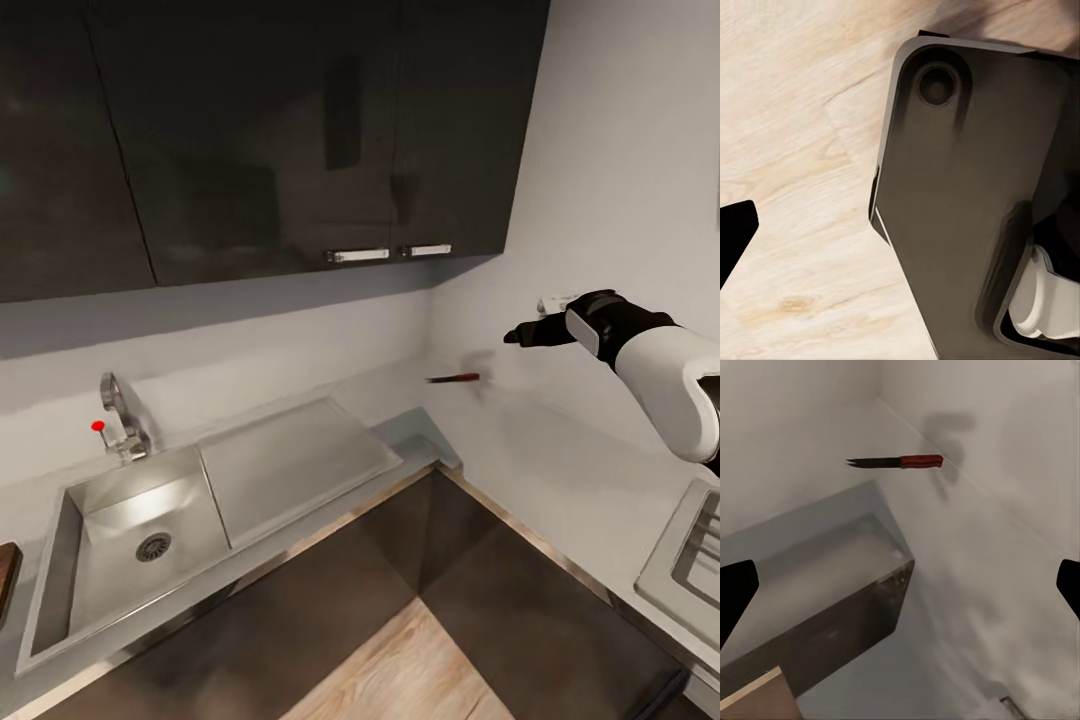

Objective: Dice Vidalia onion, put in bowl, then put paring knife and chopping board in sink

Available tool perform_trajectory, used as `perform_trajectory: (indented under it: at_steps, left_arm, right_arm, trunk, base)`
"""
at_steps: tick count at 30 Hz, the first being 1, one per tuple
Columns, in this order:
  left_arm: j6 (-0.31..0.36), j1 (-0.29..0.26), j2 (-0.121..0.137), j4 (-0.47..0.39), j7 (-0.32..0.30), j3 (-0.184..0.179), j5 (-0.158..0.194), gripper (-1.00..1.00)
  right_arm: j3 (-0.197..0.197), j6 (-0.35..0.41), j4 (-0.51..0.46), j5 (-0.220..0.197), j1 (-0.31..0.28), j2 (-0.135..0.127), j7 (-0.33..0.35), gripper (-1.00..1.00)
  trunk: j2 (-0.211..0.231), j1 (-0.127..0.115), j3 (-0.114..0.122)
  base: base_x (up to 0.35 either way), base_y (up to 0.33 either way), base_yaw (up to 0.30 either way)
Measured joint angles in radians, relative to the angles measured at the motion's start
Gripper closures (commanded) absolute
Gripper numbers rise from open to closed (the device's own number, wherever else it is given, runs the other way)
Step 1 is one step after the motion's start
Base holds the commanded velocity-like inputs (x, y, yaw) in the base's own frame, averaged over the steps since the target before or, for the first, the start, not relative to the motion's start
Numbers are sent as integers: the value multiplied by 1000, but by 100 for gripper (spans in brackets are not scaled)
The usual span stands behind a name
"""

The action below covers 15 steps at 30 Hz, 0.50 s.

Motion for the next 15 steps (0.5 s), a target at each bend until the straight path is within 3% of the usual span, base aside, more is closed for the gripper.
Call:
perform_trajectory:
  at_steps: [15]
  left_arm:
    - [-2, 0, 0, 0, 0, 0, 0, -100]
  right_arm:
    - [0, -1, 0, 0, 1, 1, -1, -100]
  trunk:
    - [0, 0, 0]
  base:
    - [170, -129, 0]
